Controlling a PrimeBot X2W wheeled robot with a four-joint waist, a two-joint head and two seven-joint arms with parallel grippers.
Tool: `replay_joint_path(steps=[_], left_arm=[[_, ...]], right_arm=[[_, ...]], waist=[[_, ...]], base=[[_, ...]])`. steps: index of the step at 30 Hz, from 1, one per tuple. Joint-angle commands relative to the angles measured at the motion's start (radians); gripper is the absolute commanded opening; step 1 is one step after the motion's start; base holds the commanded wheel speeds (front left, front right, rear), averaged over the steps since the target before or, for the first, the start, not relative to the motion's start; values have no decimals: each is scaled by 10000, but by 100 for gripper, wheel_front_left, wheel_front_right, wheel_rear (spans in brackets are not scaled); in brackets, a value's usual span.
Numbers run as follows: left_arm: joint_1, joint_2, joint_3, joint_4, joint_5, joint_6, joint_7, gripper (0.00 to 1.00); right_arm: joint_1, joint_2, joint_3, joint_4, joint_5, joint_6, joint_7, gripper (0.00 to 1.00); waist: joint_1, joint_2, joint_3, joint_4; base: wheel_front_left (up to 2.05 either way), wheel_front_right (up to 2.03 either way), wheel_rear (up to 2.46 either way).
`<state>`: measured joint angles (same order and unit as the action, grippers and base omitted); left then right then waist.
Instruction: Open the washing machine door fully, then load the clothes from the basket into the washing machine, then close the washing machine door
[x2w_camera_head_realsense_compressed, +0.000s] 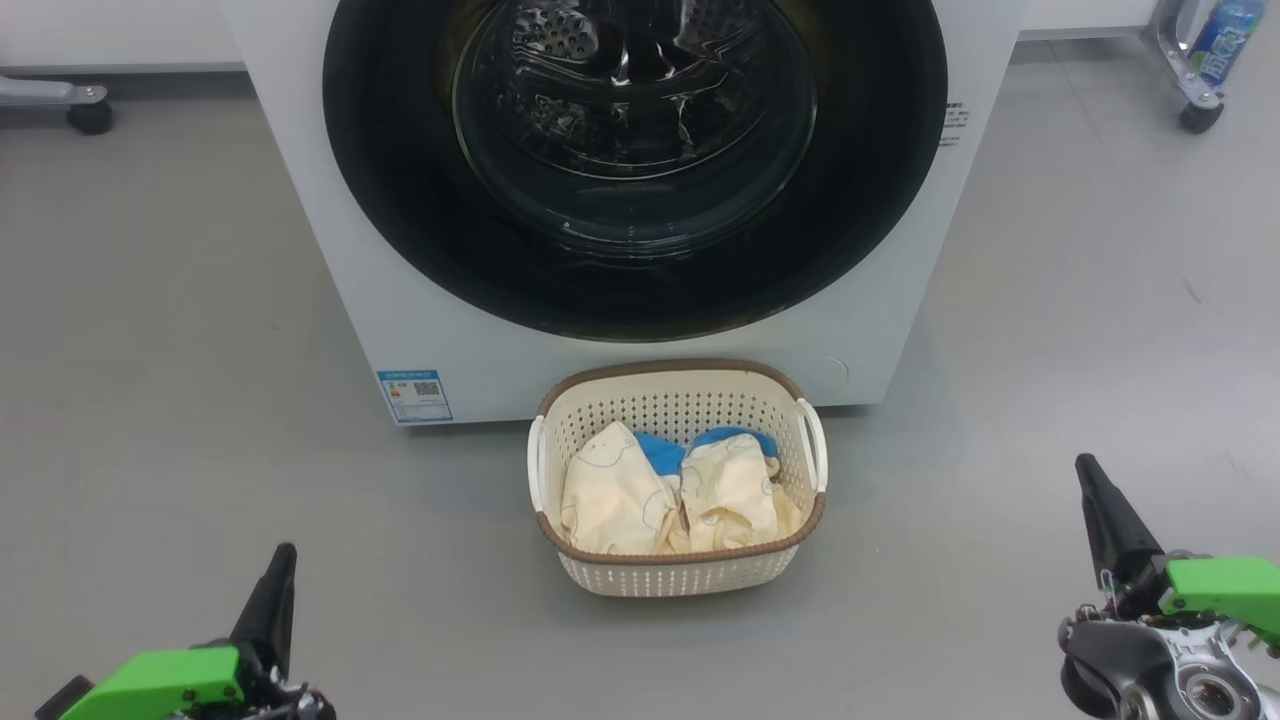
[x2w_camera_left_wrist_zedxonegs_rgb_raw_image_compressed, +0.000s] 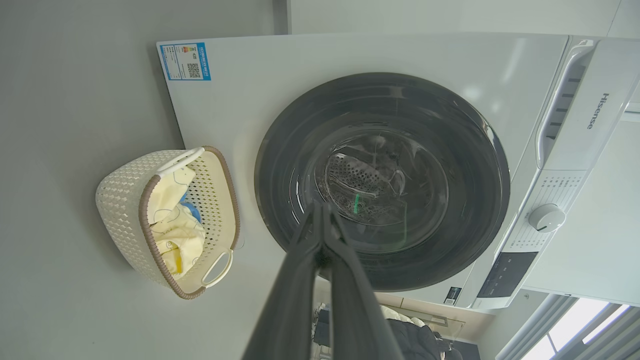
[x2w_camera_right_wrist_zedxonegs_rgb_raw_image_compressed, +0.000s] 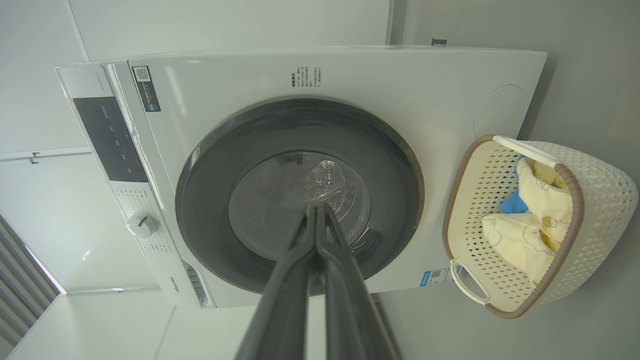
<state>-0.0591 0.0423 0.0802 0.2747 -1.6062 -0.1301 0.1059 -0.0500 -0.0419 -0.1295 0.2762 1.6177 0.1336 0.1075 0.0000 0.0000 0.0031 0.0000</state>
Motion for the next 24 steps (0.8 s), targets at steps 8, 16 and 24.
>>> replay_joint_path(steps=[8,16,24], left_arm=[[-489,79,336,-297,-24,-6,73,0],[-489,79,335,-297,-24,-6,73,0],[-489,79,335,-297,-24,-6,73,0]], right_arm=[[-580,-84,146,-314,-100,-29,66,0],[-580,-83,148,-314,-99,-29,65,0],[-580,-83,149,-314,-97,-29,64,0]], waist=[[0,0,0,0],[0,0,0,0],[0,0,0,0]], base=[[0,0,0],[0,0,0],[0,0,0]])
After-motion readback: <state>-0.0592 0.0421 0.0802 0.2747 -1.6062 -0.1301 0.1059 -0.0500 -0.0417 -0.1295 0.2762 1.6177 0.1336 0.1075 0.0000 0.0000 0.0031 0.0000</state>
